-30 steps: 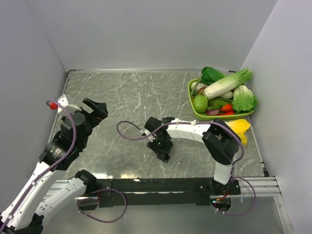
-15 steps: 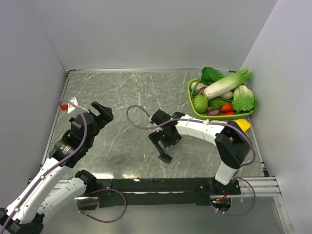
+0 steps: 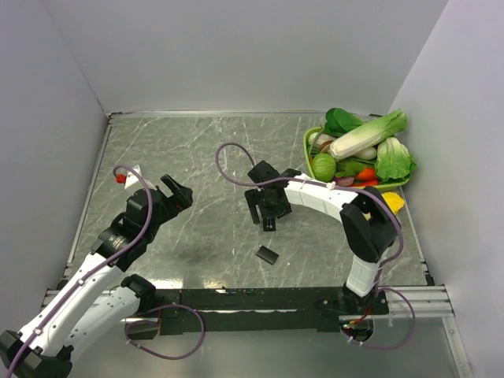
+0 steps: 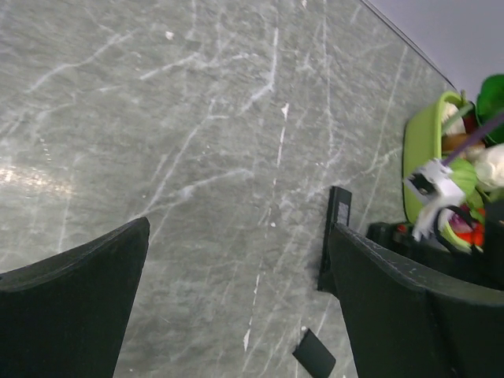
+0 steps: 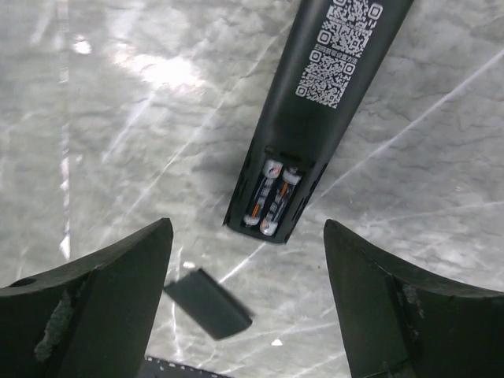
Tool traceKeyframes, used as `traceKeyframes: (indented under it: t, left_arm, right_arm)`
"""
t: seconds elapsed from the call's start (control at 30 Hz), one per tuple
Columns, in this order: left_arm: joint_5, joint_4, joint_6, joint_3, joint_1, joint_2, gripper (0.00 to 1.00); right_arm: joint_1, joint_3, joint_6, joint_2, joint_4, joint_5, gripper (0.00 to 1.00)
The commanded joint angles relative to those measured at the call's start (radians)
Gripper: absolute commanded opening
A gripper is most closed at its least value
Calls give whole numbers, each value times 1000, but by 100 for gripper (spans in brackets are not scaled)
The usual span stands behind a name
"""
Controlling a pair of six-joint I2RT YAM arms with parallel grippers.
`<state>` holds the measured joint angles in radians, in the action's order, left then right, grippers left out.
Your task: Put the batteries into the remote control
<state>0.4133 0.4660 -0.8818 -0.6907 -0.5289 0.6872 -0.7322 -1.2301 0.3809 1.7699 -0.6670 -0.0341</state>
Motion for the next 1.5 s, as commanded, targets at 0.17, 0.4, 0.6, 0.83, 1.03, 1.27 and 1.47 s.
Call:
traceKeyframes:
  t: [0.17, 0.4, 0.6, 0.83, 1.03, 1.27, 1.47]
  left_arm:
    - [-142, -106, 47, 26, 17, 41, 99]
    - [-177, -121, 44, 34, 32, 58, 97]
    - [-275, -197, 21, 85, 58, 68, 97]
    - [-404, -305, -35, 172, 121, 74, 97]
    - [-416, -291, -48, 169, 135, 63, 97]
    - [-416, -256, -33, 152, 139, 37, 97]
    - [-381, -242, -17, 143, 142, 31, 97]
  right_arm:
    - [7, -11, 59, 76, 41, -52, 78]
    - [7, 11, 33, 100, 60, -29, 60]
    - [7, 41, -16, 76, 81, -12, 27]
    - [-3, 60, -93, 57, 98, 23, 29]
    - [-1, 78, -22, -15, 96, -30, 57]
    - [1, 57, 47, -79, 109, -72, 65]
    - [1, 38, 105, -37, 122, -24, 73]
